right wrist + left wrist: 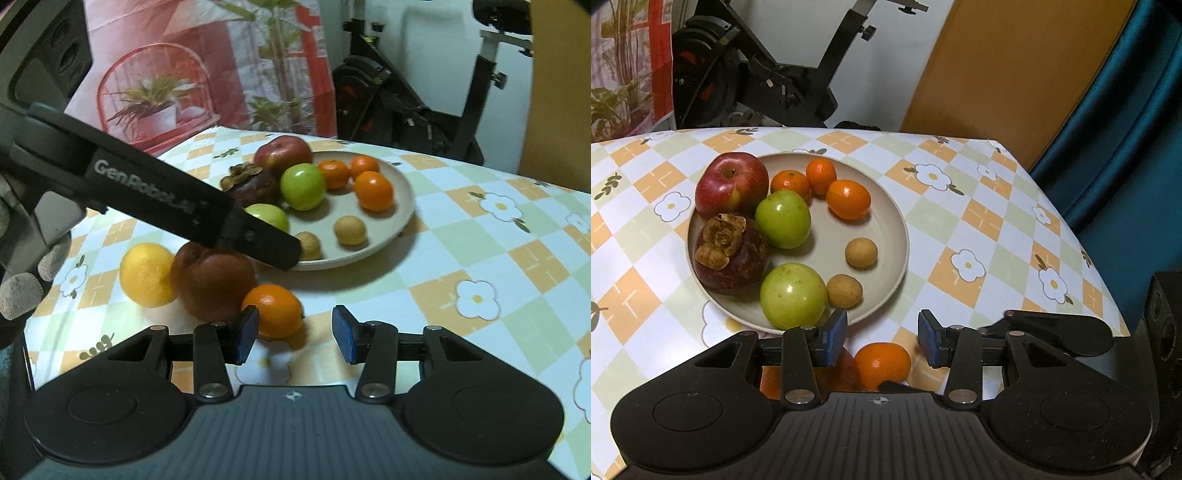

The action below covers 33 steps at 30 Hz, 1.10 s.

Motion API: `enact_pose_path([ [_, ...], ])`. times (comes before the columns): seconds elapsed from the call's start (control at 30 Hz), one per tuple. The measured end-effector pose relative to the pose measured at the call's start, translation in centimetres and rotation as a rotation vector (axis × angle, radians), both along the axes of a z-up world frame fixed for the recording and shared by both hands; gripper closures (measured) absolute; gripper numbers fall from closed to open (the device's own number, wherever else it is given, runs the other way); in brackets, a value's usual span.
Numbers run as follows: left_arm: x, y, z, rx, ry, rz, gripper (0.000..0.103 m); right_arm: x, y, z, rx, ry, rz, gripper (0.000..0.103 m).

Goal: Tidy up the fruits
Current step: 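Lower the open left gripper around the last mandarin and close it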

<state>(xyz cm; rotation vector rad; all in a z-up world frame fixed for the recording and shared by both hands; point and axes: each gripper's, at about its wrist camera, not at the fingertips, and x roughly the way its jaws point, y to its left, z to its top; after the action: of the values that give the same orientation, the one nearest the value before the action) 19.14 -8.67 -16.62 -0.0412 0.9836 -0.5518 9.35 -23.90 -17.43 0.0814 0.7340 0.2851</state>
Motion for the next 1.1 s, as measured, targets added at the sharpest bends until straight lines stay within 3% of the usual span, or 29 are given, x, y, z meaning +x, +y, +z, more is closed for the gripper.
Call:
enact_pose_path([
  [0.2, -0.2, -0.6, -0.5, 0.002, 0.009, -0.02, 0.059, 1.2, 1.0, -0.6, 0.006, 0.032, 0.044, 0.055],
  [0.33, -0.3, -0.8, -0.6, 0.005, 0.01, -0.023, 0.059, 1.2, 1.1, -0.9, 0.009, 0.035, 0.063, 0.065],
  [1.1, 0.0, -2.0, -1.5, -0.018, 0.048, -0.023, 0.059, -0.3, -2.0, -0.9, 0.025, 0.023, -0.043, 0.065],
])
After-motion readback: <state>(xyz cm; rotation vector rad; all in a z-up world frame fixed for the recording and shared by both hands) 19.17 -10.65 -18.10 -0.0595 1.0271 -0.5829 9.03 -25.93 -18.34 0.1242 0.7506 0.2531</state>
